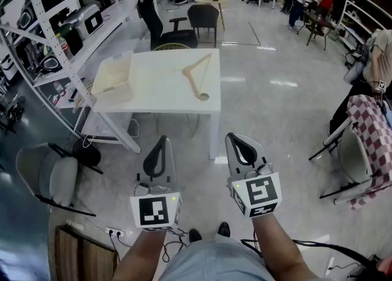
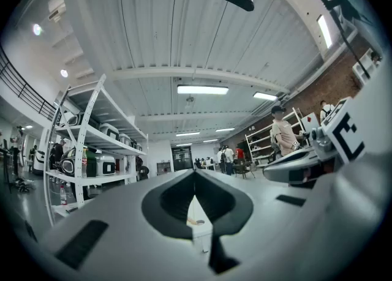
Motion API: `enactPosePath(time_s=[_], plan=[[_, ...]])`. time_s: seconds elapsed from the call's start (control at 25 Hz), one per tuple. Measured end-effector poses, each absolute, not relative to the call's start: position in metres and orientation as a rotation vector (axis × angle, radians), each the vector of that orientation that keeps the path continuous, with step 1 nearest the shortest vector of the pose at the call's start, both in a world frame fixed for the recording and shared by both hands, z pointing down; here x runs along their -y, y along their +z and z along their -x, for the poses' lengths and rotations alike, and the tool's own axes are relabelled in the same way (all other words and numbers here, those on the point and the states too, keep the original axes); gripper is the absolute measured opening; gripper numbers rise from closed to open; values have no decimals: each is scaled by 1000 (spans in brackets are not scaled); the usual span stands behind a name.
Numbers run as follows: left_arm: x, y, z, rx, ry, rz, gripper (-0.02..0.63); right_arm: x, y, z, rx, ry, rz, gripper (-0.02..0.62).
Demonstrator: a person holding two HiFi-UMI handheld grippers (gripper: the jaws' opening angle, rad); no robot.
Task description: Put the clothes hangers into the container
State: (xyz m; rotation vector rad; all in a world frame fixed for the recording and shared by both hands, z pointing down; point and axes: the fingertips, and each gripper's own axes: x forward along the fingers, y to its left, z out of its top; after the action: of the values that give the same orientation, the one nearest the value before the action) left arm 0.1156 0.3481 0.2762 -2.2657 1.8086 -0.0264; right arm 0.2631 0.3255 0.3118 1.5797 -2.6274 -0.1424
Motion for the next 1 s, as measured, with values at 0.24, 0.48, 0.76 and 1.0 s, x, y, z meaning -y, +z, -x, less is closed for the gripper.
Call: enactPosePath(time_s=[0.24, 0.48, 0.76, 1.0], plan=[[-346, 278, -129, -1816, -36, 2265, 11, -323, 316, -277, 2634, -123, -1573, 10], [-341, 278, -144, -1826, -44, 2259, 12, -316, 314, -292, 2646, -132, -1569, 11], [-331, 282, -163, -1865, -19, 2241, 12, -300, 318, -310, 2689, -79, -1526, 12], [-322, 295, -174, -1899, -45, 2234, 12, -285, 336, -316, 2688, -37, -1462, 12]])
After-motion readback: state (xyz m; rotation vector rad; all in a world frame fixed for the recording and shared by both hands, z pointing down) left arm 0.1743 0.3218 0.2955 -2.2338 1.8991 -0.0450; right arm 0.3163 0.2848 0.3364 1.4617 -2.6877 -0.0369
